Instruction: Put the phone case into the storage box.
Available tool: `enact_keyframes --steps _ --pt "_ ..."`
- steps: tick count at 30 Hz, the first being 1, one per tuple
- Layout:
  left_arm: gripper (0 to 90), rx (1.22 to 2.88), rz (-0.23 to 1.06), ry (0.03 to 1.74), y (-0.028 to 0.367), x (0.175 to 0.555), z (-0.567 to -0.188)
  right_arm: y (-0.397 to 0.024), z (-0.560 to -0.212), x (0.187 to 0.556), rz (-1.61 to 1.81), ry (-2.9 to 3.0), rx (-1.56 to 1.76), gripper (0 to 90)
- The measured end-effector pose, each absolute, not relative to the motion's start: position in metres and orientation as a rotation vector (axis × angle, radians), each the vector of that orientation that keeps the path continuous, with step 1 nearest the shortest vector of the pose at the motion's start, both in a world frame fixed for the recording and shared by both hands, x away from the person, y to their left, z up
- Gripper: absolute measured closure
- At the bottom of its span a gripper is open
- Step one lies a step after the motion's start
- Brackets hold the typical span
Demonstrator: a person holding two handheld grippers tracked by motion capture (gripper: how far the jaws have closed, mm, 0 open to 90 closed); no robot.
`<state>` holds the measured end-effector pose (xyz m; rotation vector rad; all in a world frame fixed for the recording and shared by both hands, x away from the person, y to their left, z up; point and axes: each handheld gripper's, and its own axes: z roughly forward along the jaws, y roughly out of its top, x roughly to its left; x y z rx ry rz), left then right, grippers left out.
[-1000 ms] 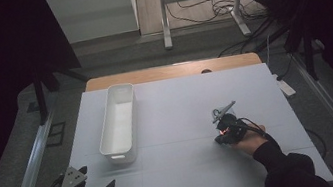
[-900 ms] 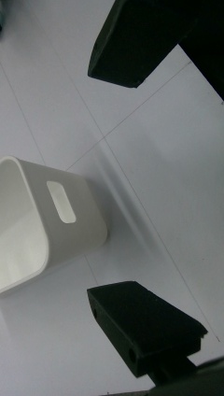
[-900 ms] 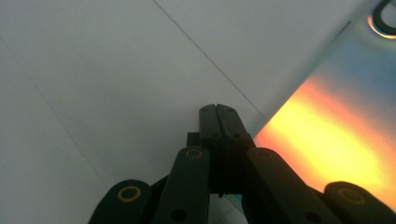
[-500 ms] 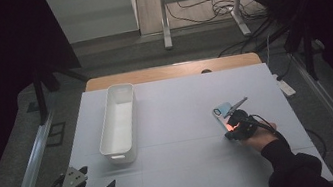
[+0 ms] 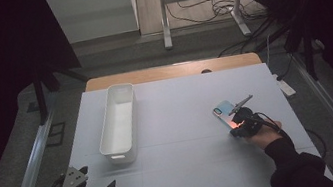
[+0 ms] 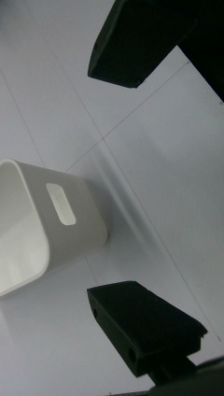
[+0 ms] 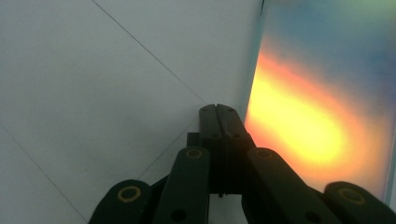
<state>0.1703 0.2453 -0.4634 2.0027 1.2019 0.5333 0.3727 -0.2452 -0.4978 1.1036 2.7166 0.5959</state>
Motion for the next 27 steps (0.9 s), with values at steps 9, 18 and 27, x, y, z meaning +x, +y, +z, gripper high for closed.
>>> enact_keyframes --steps 9,18,27 --pt "1.2 2.008 0.534 1.198 0.245 0.17 -0.463 -0.244 -0.491 0.368 0.657 2.709 1.088 85.6" --pt "1.3 2.011 0.534 1.196 0.244 0.17 -0.463 -0.244 -0.482 0.367 0.67 2.667 1.053 70.5" --pt "1.3 2.014 0.535 1.194 0.244 0.17 -0.464 -0.246 -0.476 0.37 0.691 2.626 1.075 52.8"
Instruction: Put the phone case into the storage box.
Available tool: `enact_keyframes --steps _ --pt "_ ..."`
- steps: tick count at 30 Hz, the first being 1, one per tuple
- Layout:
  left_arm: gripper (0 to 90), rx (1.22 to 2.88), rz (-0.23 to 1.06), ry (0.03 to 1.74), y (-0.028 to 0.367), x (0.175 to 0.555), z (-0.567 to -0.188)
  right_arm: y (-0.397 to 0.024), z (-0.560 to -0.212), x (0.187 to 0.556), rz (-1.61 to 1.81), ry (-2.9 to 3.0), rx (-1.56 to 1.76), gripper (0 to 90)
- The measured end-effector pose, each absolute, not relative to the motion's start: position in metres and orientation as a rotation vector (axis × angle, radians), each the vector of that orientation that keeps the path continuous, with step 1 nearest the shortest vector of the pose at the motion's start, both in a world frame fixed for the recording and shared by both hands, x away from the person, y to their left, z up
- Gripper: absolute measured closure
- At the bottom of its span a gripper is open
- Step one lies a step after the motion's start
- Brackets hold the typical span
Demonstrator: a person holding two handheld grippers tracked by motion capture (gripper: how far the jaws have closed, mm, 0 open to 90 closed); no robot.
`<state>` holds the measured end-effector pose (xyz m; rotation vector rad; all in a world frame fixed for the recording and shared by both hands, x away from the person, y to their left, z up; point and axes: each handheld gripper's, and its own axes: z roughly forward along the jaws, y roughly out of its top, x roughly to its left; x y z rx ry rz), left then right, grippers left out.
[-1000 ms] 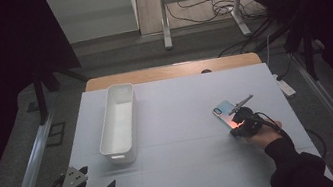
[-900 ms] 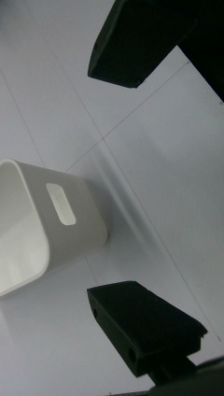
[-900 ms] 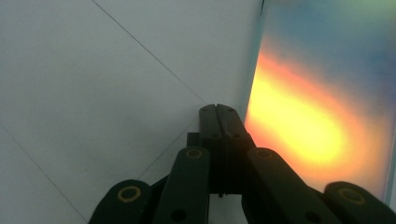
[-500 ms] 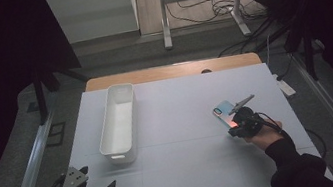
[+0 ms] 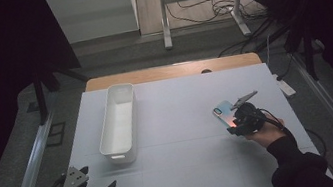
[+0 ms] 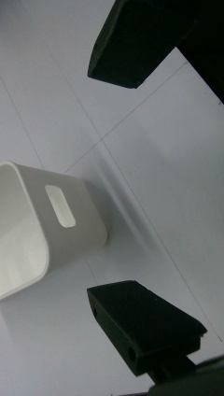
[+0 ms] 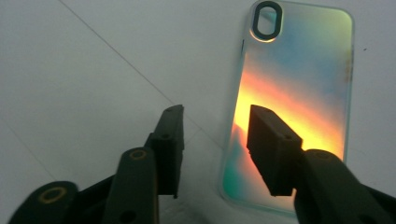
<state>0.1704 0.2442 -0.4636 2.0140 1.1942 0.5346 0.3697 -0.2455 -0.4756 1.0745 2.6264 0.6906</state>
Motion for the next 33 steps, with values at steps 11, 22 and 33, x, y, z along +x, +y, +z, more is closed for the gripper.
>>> enact_keyframes --steps 11,22,33 --pt "1.3 2.02 0.536 1.189 0.244 0.17 -0.464 -0.246 -0.475 0.381 0.681 2.624 1.098 30.4" --pt "1.4 2.024 0.535 1.188 0.243 0.171 -0.464 -0.256 -0.475 0.393 0.675 2.584 1.167 8.2" --pt "1.5 2.026 0.535 1.188 0.243 0.171 -0.464 -0.267 -0.479 0.405 0.662 2.56 1.26 0.0"
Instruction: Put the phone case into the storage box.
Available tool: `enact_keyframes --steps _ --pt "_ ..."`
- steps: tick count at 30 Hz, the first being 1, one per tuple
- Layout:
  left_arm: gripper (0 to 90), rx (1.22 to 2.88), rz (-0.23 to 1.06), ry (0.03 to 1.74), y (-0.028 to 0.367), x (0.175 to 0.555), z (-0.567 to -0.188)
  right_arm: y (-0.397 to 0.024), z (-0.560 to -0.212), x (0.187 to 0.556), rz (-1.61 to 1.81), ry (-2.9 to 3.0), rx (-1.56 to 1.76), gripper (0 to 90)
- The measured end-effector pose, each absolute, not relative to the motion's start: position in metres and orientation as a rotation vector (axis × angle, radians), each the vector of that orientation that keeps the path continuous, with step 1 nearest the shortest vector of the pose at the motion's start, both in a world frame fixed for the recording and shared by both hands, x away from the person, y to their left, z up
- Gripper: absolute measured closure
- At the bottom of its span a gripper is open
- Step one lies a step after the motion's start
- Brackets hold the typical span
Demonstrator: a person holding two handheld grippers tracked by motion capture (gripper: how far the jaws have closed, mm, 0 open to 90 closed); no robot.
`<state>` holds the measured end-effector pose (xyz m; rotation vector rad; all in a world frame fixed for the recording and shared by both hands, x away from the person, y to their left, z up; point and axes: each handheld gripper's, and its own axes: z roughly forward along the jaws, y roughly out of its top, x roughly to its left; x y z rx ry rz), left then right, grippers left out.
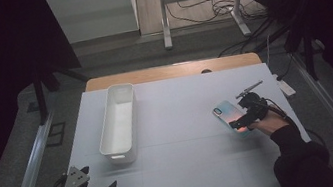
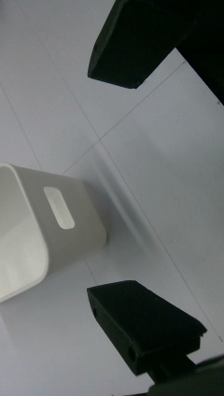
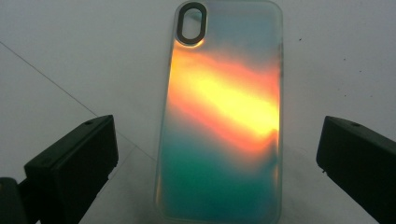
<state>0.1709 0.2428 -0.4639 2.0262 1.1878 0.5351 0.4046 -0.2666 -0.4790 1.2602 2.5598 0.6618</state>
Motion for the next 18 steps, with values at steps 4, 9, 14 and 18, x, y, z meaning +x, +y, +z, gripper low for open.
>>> enact_keyframes --steps 4,9,14,18 --pt "1.5 2.028 0.537 1.188 0.243 0.171 -0.464 -0.265 -0.483 0.406 0.628 2.574 1.24 0.0" --pt "1.5 2.026 0.535 1.188 0.243 0.171 -0.464 -0.264 -0.489 0.407 0.614 2.586 1.232 0.0" --pt "1.6 2.032 0.537 1.185 0.242 0.171 -0.464 -0.264 -0.495 0.407 0.597 2.595 1.233 0.0" --pt "1.5 2.031 0.538 1.185 0.242 0.171 -0.464 -0.263 -0.501 0.407 0.578 2.607 1.235 0.0"
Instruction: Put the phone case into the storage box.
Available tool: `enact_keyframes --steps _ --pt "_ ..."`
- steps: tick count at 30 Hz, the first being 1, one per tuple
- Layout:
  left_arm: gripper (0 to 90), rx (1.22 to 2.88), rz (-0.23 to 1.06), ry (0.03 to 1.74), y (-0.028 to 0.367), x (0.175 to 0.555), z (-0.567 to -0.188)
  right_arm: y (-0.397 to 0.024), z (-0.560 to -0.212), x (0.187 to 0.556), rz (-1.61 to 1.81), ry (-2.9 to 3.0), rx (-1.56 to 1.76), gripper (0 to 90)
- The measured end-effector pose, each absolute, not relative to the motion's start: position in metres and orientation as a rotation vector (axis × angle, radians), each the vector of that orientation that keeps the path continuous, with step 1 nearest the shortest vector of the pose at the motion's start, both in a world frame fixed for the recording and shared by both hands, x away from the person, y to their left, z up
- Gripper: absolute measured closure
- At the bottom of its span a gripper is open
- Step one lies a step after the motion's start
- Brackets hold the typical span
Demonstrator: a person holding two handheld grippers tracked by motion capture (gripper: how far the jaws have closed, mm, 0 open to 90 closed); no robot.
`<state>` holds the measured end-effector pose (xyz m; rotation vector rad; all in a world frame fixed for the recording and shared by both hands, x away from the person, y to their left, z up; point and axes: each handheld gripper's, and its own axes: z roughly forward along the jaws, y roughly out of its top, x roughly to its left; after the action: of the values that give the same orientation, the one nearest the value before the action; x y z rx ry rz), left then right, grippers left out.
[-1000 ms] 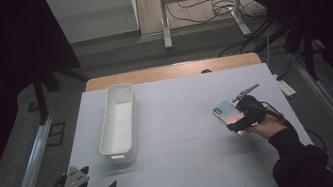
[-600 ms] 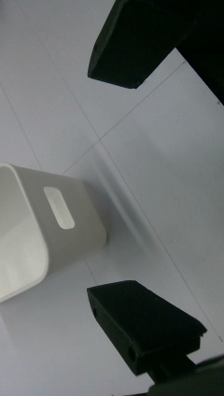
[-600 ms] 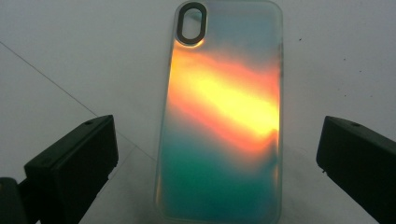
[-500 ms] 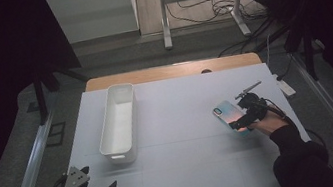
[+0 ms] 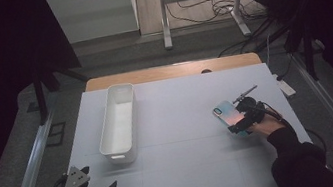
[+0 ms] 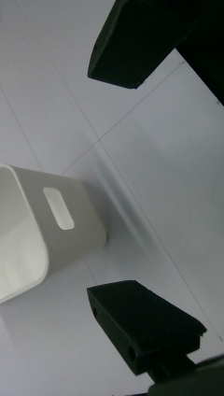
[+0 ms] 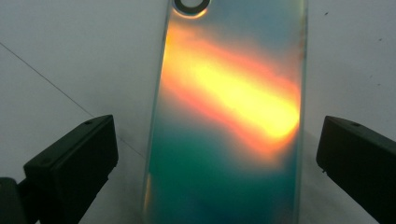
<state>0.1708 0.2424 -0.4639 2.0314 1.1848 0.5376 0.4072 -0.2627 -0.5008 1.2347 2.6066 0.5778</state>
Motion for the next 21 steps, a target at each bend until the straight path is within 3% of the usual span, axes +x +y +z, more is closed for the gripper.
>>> enact_keyframes --steps 17,21 --pt "1.5 2.037 0.543 1.181 0.2419 0.1701 -0.4638 -0.2594 -0.5107 0.4063 0.5 2.628 1.215 0.0" --pt "1.5 2.037 0.543 1.18 0.2419 0.1698 -0.4638 -0.26 -0.5073 0.4061 0.491 2.634 1.212 8.7"
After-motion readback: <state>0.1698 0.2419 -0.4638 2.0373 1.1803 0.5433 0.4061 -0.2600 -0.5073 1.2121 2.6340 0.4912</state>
